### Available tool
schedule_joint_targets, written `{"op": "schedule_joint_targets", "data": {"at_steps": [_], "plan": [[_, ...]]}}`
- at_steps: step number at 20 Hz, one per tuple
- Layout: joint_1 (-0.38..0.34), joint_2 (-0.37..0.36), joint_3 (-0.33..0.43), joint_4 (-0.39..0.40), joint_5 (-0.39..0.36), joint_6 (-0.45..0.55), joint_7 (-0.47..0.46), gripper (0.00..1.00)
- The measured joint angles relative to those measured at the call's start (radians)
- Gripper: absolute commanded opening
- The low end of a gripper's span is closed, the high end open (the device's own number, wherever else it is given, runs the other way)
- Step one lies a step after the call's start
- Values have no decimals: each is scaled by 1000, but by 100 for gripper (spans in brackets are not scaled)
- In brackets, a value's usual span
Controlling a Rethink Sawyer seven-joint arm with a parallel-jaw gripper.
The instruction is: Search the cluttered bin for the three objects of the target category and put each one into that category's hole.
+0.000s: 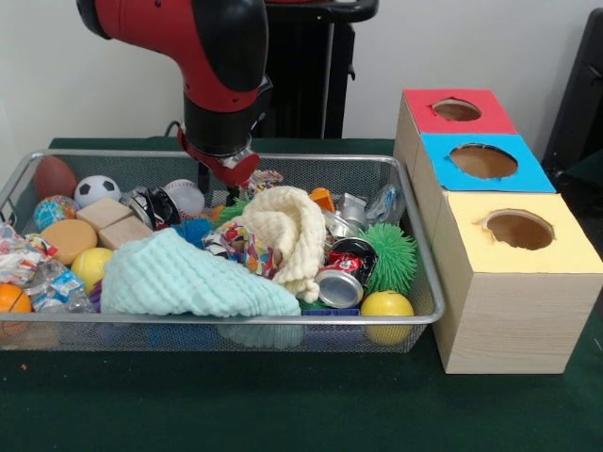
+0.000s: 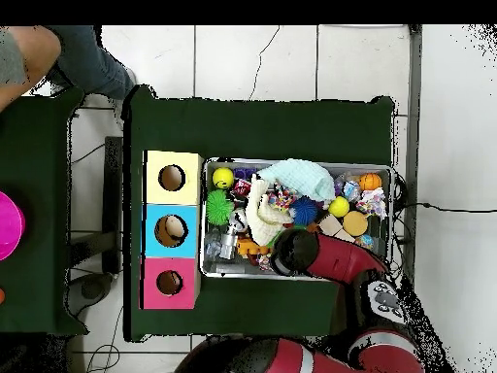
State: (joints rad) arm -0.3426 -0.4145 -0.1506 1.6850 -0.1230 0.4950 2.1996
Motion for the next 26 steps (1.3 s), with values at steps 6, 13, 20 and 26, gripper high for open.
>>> {"op": "schedule_joint_targets", "data": {"at_steps": [6,13,20,26], "plan": [[-1,0,1,-3,0,9,0,100],[-6,-1,5,-3,0,11,0,100],[-16,-1,12,-3,-5,12,0,100],[-26,-3,25,-7,-19,18,0,100]]}}
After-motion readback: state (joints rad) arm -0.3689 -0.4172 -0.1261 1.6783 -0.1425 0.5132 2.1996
